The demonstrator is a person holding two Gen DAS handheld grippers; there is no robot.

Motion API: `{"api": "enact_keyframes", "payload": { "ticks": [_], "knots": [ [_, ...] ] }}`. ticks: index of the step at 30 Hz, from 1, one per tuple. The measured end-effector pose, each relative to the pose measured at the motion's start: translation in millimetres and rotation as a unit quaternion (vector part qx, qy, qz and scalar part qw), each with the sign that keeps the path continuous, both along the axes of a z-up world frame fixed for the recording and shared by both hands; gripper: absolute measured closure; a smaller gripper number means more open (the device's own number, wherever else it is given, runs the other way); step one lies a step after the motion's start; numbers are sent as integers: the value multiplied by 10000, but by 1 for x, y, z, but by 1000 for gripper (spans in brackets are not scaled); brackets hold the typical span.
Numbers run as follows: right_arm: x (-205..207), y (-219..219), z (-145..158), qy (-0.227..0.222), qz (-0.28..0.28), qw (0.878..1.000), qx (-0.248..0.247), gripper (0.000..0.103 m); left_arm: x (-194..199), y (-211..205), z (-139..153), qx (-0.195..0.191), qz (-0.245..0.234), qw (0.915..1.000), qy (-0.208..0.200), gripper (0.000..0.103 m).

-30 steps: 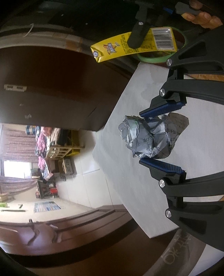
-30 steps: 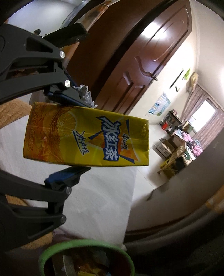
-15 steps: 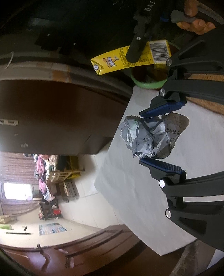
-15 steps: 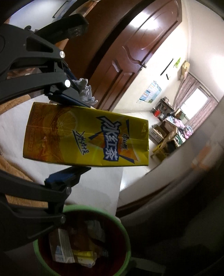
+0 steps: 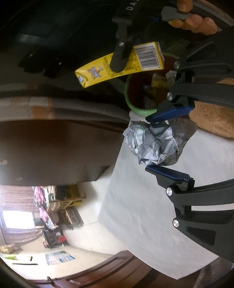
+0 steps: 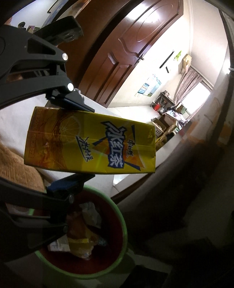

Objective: Collect trash
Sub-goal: 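Carry both items over the green bin and open both tools to drop them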

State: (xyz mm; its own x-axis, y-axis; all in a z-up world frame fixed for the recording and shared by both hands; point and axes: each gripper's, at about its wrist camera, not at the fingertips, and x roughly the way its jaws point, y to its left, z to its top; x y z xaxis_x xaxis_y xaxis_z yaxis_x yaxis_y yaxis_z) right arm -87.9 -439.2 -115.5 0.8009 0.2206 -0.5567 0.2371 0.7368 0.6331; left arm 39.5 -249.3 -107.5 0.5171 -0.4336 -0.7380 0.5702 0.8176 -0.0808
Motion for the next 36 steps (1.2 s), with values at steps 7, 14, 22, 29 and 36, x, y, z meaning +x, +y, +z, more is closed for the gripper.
{"api": "enact_keyframes", "payload": {
  "ticks": [7,14,22,29,36],
  "knots": [
    [-8,-24,-3,20,-112,9999,116,41,-12,-30,-7,61,-351,9994,-22,57],
    [-13,-40,-7,54,-243,9995,191,41,-17,-53,-15,38,-514,9987,20,56],
    [-22,-50,-8,71,-484,9986,176,41,-13,-76,-28,-28,-615,9977,297,56],
    [-29,-62,-12,184,-697,9973,110,41,-7,-92,-29,-61,-617,9977,256,56],
    [-36,-74,-13,294,-922,9953,-52,41,-3,-105,-33,-57,-642,9974,321,56]
  ]
}}
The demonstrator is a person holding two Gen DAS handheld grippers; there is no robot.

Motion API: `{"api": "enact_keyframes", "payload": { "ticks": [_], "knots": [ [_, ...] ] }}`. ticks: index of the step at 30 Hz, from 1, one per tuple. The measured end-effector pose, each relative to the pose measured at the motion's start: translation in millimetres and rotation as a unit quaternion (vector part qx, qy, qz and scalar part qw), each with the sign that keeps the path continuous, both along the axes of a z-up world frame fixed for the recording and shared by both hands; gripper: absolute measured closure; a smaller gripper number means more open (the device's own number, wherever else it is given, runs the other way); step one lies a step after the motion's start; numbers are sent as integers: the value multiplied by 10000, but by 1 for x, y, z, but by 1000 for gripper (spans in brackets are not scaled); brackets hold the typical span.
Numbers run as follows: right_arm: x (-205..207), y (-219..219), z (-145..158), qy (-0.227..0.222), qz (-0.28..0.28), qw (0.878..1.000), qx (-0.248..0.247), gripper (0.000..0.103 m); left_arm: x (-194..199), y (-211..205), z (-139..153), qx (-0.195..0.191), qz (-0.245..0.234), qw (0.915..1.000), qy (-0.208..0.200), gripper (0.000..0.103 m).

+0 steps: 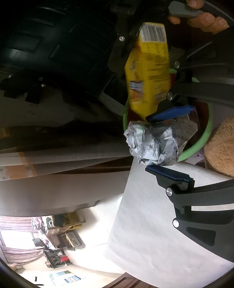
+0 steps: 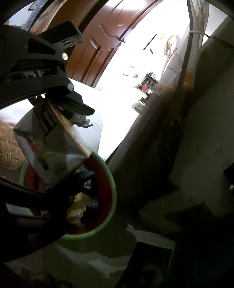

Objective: Collect trash

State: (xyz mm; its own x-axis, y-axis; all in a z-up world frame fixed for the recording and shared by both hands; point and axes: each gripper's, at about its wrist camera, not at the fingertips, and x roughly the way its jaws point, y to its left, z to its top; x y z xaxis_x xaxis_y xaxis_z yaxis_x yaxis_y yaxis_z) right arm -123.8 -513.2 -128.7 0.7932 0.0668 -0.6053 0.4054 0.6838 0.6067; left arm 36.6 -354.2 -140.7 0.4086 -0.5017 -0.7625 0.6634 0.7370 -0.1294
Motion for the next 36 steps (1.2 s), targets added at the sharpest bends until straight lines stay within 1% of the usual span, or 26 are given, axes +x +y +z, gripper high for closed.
{"api": "enact_keyframes", "payload": {
  "ticks": [8,10,14,18,20,21,22,24,26,30,32,36],
  "knots": [
    [-6,-9,7,148,-221,9990,-353,41,2,-10,-4,70,-46,10000,-3,55],
    [-5,-10,8,176,-244,9988,-398,41,3,-10,-6,61,-44,10000,36,49],
    [-4,-9,7,220,-280,9986,-401,41,6,-13,-8,78,-136,9998,90,44],
    [-4,-3,9,289,-302,9981,-461,41,2,-19,-7,88,-318,9994,56,30],
    [-5,-1,11,375,-386,9972,-516,32,0,-20,-5,117,-384,9992,13,27],
    [-6,0,12,400,-427,9968,-544,31,0,-19,-3,103,-386,9992,-16,21],
    [-7,1,13,416,-452,9965,-568,30,-1,-17,-1,75,-375,9993,-36,18],
    [-8,3,16,454,-481,9958,-635,27,-1,-9,4,-27,-294,9995,-82,17],
    [-10,6,19,486,-513,9950,-705,24,0,-2,9,-118,-212,9997,-78,13],
    [-11,17,23,530,-542,9942,-764,19,-2,17,21,-294,-122,9994,-144,12],
    [-9,25,25,564,-521,9939,-794,14,-2,32,27,-434,-123,9988,-197,12],
    [10,57,27,621,-167,9933,-956,12,7,85,41,-706,367,9962,-352,12]
  ]
}}
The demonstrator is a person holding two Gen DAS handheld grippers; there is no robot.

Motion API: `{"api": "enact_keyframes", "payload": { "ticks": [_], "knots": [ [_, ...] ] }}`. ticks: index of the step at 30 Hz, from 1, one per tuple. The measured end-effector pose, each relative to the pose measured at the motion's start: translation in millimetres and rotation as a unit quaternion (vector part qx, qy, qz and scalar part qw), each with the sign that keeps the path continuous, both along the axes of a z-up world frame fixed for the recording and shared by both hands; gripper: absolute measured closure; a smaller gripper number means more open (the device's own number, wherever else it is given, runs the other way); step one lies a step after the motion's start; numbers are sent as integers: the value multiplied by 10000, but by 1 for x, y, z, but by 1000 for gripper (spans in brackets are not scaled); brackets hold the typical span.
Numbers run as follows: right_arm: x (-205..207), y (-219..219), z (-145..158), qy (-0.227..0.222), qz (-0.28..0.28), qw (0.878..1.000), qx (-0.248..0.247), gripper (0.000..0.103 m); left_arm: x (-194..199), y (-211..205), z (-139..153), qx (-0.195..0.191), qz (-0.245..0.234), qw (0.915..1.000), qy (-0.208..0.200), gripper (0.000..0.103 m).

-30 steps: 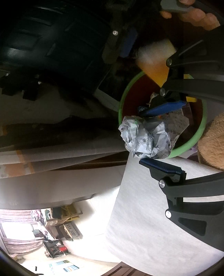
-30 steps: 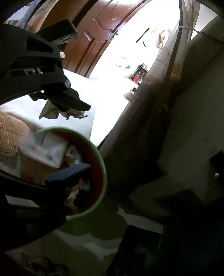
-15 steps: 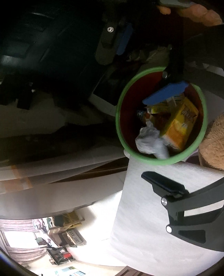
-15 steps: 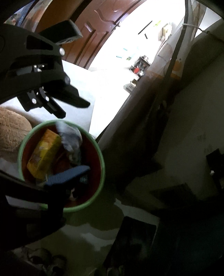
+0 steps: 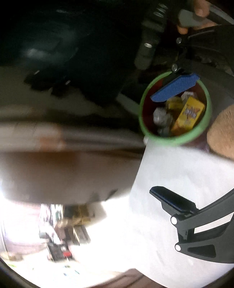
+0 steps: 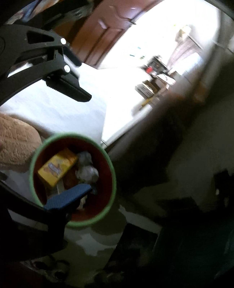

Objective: Collect trash

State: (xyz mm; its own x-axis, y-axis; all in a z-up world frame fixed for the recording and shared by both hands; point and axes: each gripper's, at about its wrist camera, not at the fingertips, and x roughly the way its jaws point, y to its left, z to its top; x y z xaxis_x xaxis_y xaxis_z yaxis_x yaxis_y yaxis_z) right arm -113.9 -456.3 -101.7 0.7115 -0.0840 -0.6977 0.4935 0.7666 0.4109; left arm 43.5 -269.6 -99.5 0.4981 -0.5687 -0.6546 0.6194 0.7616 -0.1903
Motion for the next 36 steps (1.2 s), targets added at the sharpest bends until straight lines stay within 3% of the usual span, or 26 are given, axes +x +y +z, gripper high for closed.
{"api": "enact_keyframes", "payload": {
  "ticks": [6,13,18,22,26,28,32,36],
  "knots": [
    [42,70,5,-100,777,9969,-29,5,16,93,22,-287,975,9948,-82,12],
    [77,156,40,-655,1592,9830,-643,5,-1,164,59,-368,1916,9775,-803,8],
    [75,189,67,-1472,1226,9706,-1458,5,-9,189,79,-776,2024,9718,-929,8],
    [54,207,78,-2220,887,9494,-2037,5,-15,196,88,-628,2484,9568,-1374,8],
    [54,212,79,-1982,987,9546,-1992,5,-21,202,94,-284,3127,9349,-1654,8],
    [57,208,75,-1878,1030,9592,-1845,5,-24,202,93,-236,3227,9295,-1769,8],
    [57,207,74,-1808,1001,9623,-1770,5,-26,210,94,-493,2988,9367,-1759,8],
    [55,212,71,-1785,985,9614,-1849,5,-23,214,92,-481,3088,9351,-1670,8]
  ]
}}
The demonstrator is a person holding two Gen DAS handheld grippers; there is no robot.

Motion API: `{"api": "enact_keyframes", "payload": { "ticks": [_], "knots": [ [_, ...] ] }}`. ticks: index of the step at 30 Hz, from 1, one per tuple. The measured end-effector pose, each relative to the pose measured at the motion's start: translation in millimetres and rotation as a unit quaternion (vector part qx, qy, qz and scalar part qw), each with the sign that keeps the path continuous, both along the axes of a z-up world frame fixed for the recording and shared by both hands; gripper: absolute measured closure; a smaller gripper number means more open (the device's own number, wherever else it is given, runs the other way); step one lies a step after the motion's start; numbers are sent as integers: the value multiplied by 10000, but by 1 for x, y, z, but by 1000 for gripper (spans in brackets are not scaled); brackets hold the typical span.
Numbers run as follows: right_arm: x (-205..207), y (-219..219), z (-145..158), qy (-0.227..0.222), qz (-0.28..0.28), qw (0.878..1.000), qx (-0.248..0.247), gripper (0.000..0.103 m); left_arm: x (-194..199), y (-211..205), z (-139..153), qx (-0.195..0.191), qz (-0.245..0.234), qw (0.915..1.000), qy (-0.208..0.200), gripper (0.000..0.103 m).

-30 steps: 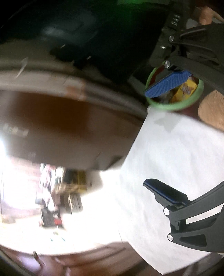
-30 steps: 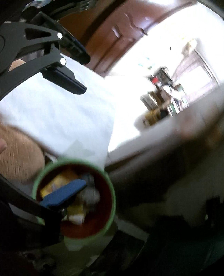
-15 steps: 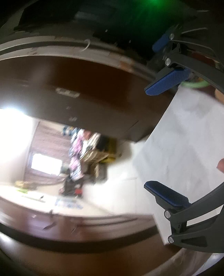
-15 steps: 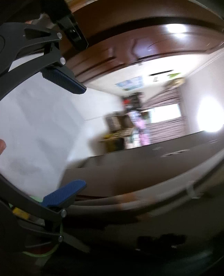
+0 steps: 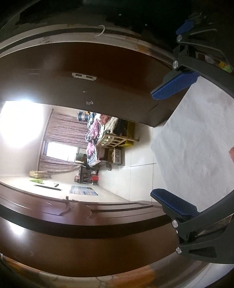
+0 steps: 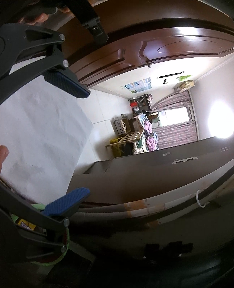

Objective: Collect trash

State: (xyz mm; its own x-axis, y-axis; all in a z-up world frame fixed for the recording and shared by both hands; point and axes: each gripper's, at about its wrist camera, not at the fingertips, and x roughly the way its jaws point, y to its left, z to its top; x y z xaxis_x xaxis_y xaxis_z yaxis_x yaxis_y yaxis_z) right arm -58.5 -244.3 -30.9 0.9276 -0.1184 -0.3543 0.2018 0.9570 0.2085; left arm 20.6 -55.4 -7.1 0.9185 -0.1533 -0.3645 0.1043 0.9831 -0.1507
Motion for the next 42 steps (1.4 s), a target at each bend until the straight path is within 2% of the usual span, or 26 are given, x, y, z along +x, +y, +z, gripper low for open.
{"api": "enact_keyframes", "payload": {
  "ticks": [10,42],
  "knots": [
    [-2,-1,-5,94,-8,9999,35,5,-1,-3,-2,165,58,9998,50,8],
    [0,-10,-14,280,-12,9996,38,5,-3,7,-5,250,60,9995,203,8]
  ]
}}
